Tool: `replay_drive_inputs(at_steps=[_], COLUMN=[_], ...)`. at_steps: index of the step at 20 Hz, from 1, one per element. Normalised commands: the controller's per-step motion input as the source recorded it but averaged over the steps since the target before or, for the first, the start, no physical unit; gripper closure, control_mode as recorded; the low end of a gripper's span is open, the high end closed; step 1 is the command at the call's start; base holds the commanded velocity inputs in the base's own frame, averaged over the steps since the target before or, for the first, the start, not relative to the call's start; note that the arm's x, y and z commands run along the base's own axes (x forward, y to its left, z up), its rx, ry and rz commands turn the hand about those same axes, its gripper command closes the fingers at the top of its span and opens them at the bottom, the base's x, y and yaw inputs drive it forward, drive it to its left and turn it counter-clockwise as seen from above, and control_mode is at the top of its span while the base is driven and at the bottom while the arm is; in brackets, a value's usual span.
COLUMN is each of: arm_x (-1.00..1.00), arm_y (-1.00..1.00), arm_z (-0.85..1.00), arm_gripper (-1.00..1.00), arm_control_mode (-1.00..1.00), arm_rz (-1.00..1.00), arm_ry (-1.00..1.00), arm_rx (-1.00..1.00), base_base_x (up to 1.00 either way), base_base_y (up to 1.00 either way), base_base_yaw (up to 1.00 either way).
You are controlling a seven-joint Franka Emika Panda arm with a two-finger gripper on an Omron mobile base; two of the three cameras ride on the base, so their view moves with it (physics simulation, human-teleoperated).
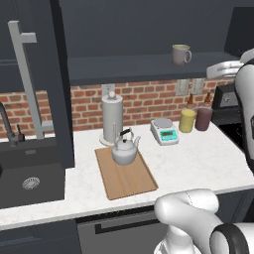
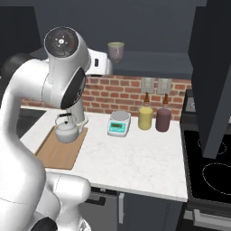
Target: Pick the kettle from the counter and place it on the tray. Then pick the mug from the cabinet and place it on the tray. Then close the cabinet doors.
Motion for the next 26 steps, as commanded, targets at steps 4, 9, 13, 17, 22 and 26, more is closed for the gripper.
replay_drive_inputs(at_steps=[4,9,13,17,22,26], arm_x=[0.71,0.75,0.63,0.55,0.52,0.5], arm_y=[-0.14,-0.25,-0.15,-0.08,0.0,0.0], arm_z=[-0.01,0.0,0.04,0.01,-0.07,-0.09], arm_gripper=[-1.0,-1.0,-1.0,-1.0,-1.0,-1.0], arm_control_mode=[-1.0,-1.0,-1.0,-1.0,-1.0,-1.0], arm_rz=[0.0,0.01,0.1,0.14,0.14,0.08], arm_ry=[0.0,0.0,0.0,0.0,0.0,0.0], arm_rx=[0.0,0.02,0.07,0.08,0.02,0.0], base_base_x=[0.0,0.0,0.0,0.0,0.0,0.0], base_base_y=[0.0,0.0,0.0,0.0,0.0,0.0], base_base_yaw=[0.0,0.0,0.0,0.0,0.0,0.0])
